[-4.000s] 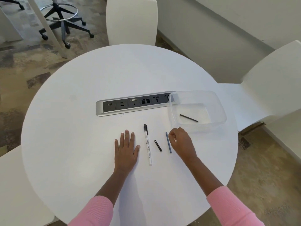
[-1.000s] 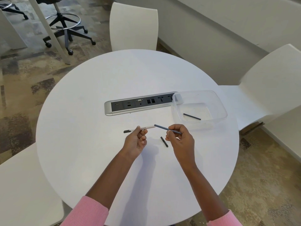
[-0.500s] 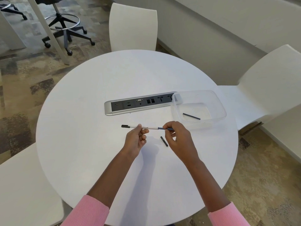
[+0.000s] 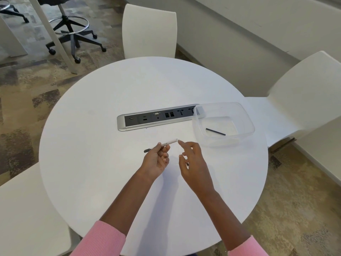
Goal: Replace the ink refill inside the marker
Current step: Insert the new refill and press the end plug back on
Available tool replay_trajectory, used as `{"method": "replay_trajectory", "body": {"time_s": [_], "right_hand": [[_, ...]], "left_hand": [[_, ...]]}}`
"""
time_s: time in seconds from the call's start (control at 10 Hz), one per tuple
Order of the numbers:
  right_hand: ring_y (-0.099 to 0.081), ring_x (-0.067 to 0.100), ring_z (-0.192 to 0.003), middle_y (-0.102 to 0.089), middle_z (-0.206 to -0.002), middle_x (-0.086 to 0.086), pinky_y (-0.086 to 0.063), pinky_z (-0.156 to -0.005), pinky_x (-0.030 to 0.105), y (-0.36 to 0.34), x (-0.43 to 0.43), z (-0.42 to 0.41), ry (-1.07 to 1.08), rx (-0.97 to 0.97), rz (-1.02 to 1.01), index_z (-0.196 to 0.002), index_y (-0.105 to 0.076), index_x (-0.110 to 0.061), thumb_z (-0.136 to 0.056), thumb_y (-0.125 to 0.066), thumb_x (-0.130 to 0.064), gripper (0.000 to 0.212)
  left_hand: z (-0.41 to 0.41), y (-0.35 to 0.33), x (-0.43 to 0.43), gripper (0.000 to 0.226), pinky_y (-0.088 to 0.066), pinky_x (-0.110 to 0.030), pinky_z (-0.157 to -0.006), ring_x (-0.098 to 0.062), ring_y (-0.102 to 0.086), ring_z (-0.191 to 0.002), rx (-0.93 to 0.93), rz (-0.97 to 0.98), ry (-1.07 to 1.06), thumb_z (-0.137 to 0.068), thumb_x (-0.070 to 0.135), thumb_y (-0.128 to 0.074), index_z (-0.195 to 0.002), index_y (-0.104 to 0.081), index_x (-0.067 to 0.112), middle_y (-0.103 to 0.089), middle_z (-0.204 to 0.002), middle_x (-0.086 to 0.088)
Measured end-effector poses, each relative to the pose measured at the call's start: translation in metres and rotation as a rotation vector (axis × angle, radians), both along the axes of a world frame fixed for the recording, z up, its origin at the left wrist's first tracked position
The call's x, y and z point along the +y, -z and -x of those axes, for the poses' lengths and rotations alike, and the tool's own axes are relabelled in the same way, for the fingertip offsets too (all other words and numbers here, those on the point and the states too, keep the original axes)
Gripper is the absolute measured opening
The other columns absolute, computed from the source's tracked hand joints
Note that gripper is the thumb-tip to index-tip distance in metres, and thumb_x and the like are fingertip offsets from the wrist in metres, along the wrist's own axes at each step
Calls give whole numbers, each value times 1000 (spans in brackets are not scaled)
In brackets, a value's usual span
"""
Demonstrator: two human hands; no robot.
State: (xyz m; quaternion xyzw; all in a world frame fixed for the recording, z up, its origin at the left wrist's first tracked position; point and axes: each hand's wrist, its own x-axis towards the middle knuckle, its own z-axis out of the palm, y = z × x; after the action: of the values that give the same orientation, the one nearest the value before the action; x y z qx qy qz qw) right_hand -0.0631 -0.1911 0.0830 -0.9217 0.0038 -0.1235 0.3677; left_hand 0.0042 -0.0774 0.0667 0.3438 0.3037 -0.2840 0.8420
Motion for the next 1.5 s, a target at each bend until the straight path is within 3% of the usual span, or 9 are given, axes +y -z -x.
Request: {"method": "replay_trajectory", "body": {"time_s": [0.1,0.3,0.5,0.6,0.8,0.9,1.0,1.1,1.5], "right_hand": [[-59,16,-86,-51,-111,7,-53,-73,27,11,-6,-5,67,7,-64,-121,-52,-14,-87,-46,1,38],[-58,28,-103,-55,-114,16,-46,-88,34,55,-33,-15,222,383,-38,-109,-57,-5,-87,-52,-5,23],[-56,28,-102,-54,-111,15,-44,-84,35,76,-33,-17,266,521,11,-105,-55,-6,-85,-61,-18,24],[-55,29,-102,-53,-111,15,-45,-83,37,78,-31,-19,273,541,24,-104,-54,-5,-86,-58,-15,21],[-56,29,-94,-58,-103,17,-43,-79,36,75,-33,-19,286,489,-3,-96,-57,-2,-87,-52,-8,12],[-60,23,-83,-65,-96,15,-47,-72,28,61,-34,-18,319,387,-165,-91,-60,-4,-85,-56,-9,9],[-58,10,-69,-68,-85,7,-43,-58,4,39,-33,-16,332,253,-342,-87,-63,-9,-83,-61,-10,4],[-59,4,-70,-66,-81,-1,-44,-61,2,20,-30,-13,297,167,-429,-86,-64,-15,-83,-62,-12,4],[-60,2,-73,-66,-84,2,-43,-63,2,6,-23,-6,236,90,-401,-89,-65,-12,-83,-63,-9,7]], "left_hand": [[-1,1,1,24,-34,-10,-31,-3,-45,-28,8,6,-11,-97,19,-42,-75,-50,11,-64,-44,0],[0,6,7,23,-33,-10,-30,-4,-44,-28,32,5,-46,-96,17,-43,-74,-49,11,-65,-45,-1],[1,10,11,24,-33,-9,-31,-4,-44,-27,50,0,-66,-96,16,-43,-74,-49,10,-65,-45,-2],[1,10,13,24,-32,-9,-31,-4,-44,-27,49,-2,-63,-97,16,-42,-75,-49,11,-65,-45,-1],[-1,10,15,24,-32,-9,-31,-3,-44,-27,38,-26,-64,-97,17,-42,-75,-50,12,-66,-45,0],[-1,11,16,25,-32,-9,-30,-3,-44,-27,29,-50,-53,-97,18,-42,-74,-50,13,-66,-45,1],[0,12,16,23,-33,-10,-30,-4,-45,-28,25,-75,-47,-96,19,-44,-75,-51,14,-66,-45,1],[1,13,15,20,-33,-10,-30,-4,-45,-28,29,-88,-48,-94,19,-48,-75,-53,14,-65,-44,1],[5,8,12,19,-43,-11,-35,-6,-53,-33,26,-80,-69,-92,18,-53,-74,-56,11,-69,-50,-3]]}}
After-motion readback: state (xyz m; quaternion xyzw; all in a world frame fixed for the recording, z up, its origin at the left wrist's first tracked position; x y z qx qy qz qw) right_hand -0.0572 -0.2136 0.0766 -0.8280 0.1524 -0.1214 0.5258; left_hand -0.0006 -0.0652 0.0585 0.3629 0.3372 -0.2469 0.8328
